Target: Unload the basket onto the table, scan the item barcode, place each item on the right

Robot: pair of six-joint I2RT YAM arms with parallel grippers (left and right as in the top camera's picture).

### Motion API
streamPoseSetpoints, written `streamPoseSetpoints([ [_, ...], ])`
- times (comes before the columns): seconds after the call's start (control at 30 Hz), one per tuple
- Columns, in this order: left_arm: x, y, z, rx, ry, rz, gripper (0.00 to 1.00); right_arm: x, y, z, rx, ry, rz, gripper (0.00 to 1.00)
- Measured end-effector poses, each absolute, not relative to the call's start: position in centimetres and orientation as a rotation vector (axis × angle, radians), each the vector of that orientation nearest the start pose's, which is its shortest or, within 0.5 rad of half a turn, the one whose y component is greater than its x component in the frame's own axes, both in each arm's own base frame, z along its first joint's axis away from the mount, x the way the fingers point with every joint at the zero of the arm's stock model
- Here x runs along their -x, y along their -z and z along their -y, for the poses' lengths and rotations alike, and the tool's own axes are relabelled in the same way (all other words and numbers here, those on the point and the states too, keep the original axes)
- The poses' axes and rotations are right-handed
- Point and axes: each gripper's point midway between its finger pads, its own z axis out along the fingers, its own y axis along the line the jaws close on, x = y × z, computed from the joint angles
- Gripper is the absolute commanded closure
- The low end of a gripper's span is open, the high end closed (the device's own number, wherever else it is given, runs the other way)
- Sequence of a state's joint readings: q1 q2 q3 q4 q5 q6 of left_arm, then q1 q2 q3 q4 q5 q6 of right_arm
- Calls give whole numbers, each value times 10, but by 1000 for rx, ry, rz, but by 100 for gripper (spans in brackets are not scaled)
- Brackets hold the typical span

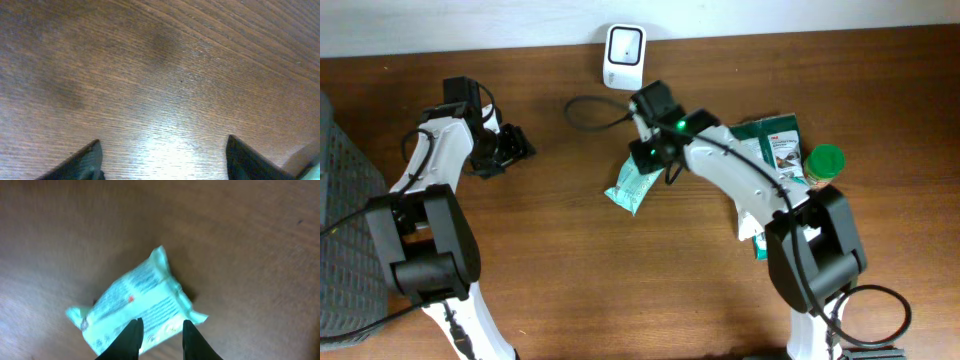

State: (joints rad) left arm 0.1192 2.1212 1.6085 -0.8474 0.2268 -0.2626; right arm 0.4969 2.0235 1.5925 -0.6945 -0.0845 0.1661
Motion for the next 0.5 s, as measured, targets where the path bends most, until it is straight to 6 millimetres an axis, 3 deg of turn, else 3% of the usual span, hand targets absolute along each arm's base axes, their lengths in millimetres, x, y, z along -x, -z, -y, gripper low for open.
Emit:
streamPoseSetpoints([
  [0.03,-453,-34,-15,525,354,-2881,32,-428,-83,-242,434,-352,-2691,84],
  [0.07,-453,-34,-15,525,353,-2881,36,-426,-85,-247,445,-429,-2688,96],
  [0.13,-453,-34,-15,523,352,-2882,43,-418,-88,-261,479,-519,-2688,96],
  [0.2,-453,-34,-15,523,350,-2882,44,-407,-86,-279,491,-582,-2705,96],
  [0.37,-453,-34,-15,523,350,-2882,44,-387,-27,-297,375,-603,-2879,96],
  [0.5,-454,-35,-15,521,349,-2875,43,-389,-14,-302,191,-659,-2945,96],
])
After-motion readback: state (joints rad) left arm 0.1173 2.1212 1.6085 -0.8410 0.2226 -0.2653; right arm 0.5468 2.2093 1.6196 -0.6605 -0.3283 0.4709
